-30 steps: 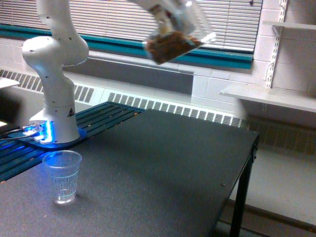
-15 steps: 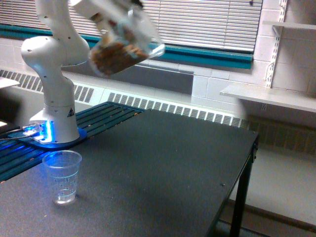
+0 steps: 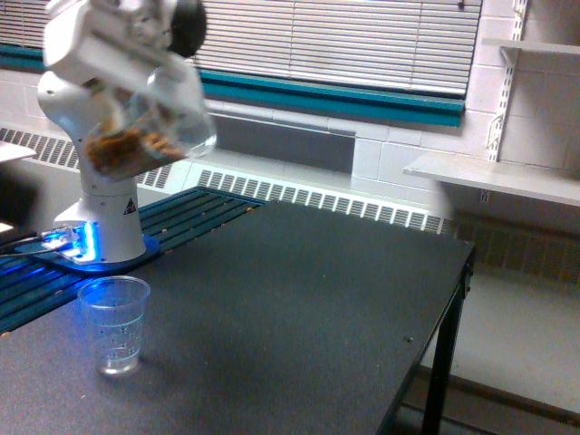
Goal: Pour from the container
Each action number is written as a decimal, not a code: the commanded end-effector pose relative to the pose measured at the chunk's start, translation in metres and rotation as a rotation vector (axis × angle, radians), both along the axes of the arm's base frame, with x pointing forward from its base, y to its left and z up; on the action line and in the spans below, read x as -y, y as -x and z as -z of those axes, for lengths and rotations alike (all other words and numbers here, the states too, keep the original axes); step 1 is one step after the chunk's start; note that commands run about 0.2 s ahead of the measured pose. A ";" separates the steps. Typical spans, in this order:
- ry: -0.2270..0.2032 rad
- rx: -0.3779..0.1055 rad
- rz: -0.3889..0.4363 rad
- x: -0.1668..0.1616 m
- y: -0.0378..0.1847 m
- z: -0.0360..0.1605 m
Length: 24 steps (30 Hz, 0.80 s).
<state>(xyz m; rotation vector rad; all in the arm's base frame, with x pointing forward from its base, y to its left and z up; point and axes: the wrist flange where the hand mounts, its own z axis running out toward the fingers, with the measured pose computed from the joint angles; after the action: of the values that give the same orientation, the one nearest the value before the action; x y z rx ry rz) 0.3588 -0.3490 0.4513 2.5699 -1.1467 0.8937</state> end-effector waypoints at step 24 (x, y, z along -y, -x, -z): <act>0.019 -0.162 -0.097 -0.018 0.118 0.089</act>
<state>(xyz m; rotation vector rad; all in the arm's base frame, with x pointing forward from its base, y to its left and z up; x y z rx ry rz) 0.2554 -0.3309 0.3660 2.6525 -0.9950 0.7005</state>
